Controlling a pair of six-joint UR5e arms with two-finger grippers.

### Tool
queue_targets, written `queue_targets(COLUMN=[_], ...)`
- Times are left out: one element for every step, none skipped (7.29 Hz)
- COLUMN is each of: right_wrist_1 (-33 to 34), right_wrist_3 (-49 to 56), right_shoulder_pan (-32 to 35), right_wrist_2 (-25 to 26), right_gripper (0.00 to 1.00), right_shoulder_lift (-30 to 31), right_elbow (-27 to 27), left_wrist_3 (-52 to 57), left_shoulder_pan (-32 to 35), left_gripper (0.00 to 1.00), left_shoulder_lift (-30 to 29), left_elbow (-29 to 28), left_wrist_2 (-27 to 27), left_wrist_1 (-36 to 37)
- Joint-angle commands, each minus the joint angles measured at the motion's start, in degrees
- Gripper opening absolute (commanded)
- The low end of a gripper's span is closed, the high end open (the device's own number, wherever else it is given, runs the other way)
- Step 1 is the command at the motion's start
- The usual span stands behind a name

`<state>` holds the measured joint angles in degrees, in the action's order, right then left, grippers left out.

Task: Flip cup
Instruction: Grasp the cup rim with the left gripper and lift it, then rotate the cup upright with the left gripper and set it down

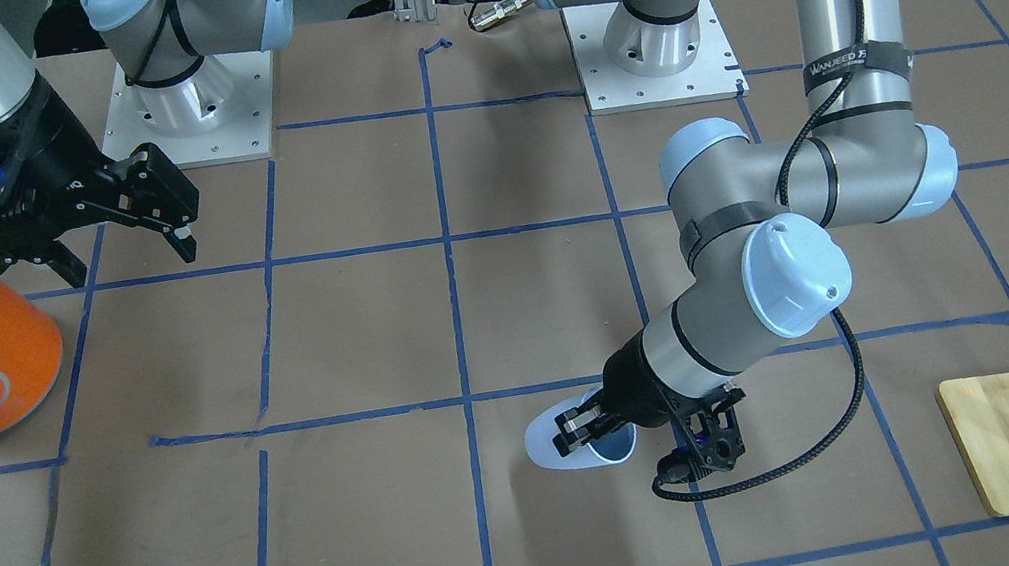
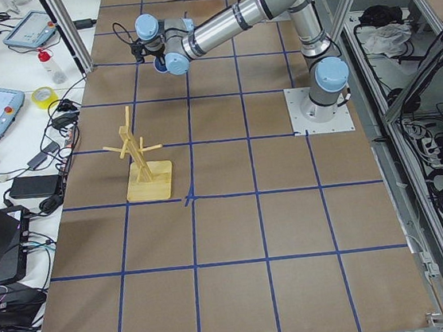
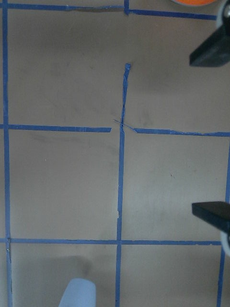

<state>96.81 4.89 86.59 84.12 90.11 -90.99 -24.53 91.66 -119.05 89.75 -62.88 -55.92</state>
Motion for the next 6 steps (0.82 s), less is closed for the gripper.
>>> queue_targets(right_wrist_1=[-0.1, -0.1, 0.1, 0.0, -0.2, 0.1], right_wrist_3=[0.1, 0.1, 0.0, 0.0, 0.1, 0.1], right_shoulder_pan=[-0.9, -1.2, -1.3, -1.3, -1.3, -1.3], right_wrist_2=[0.0, -0.4, -1.0, -1.0, -0.3, -1.0], right_gripper=[1.00, 1.00, 1.00, 1.00, 1.00, 1.00], right_shoulder_lift=[0.0, 0.0, 0.0, -0.5, -1.2, -1.4], right_elbow=[0.0, 0.2, 0.2, -0.3, -0.6, -0.4], left_wrist_3=[-0.4, 6.6, 17.4, 22.6, 23.5, 27.0], left_shoulder_pan=[0.5, 0.4, -0.1, -1.3, -3.9, -5.7], left_gripper=[0.00, 0.00, 0.00, 0.00, 0.00, 0.00], left_shoulder_lift=[2.8, 4.2, 4.5, 4.4, 3.5, 2.6], left_elbow=[-3.7, -6.0, -6.8, -6.3, -5.9, -5.5], left_wrist_2=[-13.4, -19.8, -28.1, -29.7, -29.6, -29.8], left_wrist_1=[-1.5, -2.8, -2.7, -2.5, -2.1, -2.1])
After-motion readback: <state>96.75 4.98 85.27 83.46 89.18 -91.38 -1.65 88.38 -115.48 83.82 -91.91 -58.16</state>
